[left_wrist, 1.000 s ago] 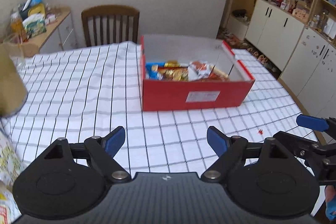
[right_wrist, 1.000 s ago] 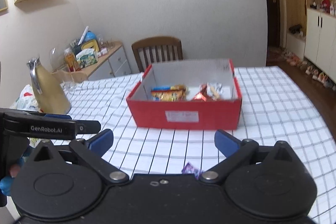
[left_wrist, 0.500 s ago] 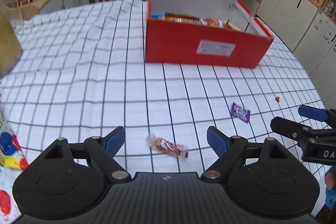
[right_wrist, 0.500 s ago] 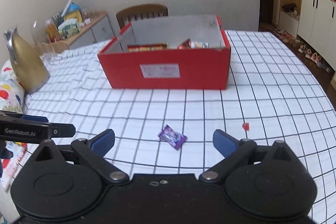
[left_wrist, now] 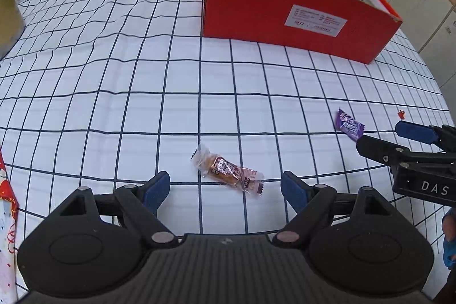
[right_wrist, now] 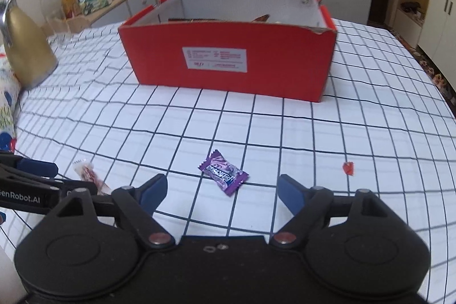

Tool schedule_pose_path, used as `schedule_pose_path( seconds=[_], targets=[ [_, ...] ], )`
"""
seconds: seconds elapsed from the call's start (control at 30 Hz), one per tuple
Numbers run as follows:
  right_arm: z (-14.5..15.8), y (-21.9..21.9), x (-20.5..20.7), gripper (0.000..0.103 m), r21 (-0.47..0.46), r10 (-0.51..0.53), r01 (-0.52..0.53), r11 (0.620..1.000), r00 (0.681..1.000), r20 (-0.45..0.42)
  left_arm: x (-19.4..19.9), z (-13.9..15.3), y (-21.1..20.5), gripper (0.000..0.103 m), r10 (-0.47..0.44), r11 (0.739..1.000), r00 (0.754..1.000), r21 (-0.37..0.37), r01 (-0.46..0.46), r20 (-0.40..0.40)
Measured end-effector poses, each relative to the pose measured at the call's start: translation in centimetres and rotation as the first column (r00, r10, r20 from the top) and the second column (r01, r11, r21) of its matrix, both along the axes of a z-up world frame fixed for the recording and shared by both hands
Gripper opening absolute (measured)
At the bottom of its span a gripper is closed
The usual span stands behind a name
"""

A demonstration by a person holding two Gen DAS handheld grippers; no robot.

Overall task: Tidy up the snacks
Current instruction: 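Lift both open tools out of the box toward the loose snacks, then grasp the small wrapped snack with left tool while right tool grasps purple candy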

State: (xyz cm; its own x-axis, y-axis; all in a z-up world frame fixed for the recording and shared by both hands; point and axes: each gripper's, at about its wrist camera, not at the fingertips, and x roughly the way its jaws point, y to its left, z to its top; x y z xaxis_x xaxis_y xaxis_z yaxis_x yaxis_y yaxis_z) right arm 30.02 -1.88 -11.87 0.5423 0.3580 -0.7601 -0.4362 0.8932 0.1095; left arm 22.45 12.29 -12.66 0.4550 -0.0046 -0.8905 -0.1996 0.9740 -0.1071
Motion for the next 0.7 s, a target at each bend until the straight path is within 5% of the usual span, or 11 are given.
schedule_pose_path(
  seconds=[0.43, 0.6, 0.7],
  targets=[
    [-1.6, 1.7, 2.0, 0.061, -0.107, 0.113, -0.111, 0.988, 0.994, 0.007, 0.9, -1.3, 0.4, 0.084, 0.077, 0.996, 0.996, -0.05, -0.08, -0.054],
    [-1.9, 2.1, 2.1, 0.052, -0.13, 0.149, -0.146, 0.981, 0.989, 0.009, 1.2, -1.3, 0.6, 0.078, 0.095, 0.994, 0.994, -0.055, -0.098, -0.058],
    [-2.2, 2.4, 2.1, 0.049, -0.15, 0.165, -0.163, 0.975, 0.986, 0.007, 1.4, -1.3, 0.3, 0.065, 0.094, 0.995, 0.994, -0.032, -0.096, -0.06]
  ],
)
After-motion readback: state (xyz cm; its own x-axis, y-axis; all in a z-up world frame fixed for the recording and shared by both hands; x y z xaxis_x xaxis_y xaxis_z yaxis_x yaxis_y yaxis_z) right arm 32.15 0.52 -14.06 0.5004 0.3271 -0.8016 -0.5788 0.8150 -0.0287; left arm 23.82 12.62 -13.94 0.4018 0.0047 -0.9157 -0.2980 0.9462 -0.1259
